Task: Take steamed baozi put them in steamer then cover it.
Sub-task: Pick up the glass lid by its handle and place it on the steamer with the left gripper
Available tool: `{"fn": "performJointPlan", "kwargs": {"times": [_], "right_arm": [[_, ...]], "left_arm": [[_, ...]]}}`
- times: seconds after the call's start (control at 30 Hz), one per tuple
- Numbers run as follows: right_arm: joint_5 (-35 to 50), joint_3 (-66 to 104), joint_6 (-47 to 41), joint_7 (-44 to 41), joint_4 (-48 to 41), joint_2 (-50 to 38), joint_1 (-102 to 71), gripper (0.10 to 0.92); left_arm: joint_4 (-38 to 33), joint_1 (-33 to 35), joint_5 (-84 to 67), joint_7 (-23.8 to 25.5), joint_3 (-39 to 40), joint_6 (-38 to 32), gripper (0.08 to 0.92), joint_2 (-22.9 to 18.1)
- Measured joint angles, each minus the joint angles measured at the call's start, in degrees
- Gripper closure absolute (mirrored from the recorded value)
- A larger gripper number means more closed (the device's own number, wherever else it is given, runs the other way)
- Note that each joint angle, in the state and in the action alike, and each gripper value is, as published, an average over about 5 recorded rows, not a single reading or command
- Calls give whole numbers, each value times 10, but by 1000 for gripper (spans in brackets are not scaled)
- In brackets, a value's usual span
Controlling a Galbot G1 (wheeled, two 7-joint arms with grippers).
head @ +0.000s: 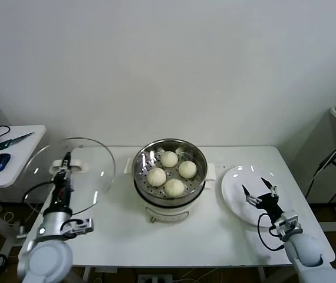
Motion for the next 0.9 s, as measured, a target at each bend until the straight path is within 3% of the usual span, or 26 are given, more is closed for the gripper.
{"fn": "performJointPlan", "kwargs": {"times": [0.17, 0.33, 0.57, 0.9], "right_arm": [[-6, -3, 0, 2, -8, 2, 9, 203], [-13, 1, 1, 3, -12, 3, 8, 203], [-19, 11, 5, 3, -16, 4, 3, 203], [-26, 24, 9, 2, -16, 9, -4, 203]], "left_arm": [[-3, -75, 12, 54, 96, 62, 853, 11], [16, -152, 34, 98, 178, 101, 853, -6], [65, -225, 71, 130, 259, 133, 853, -67], [143, -267, 105, 144, 320, 143, 853, -165]]}}
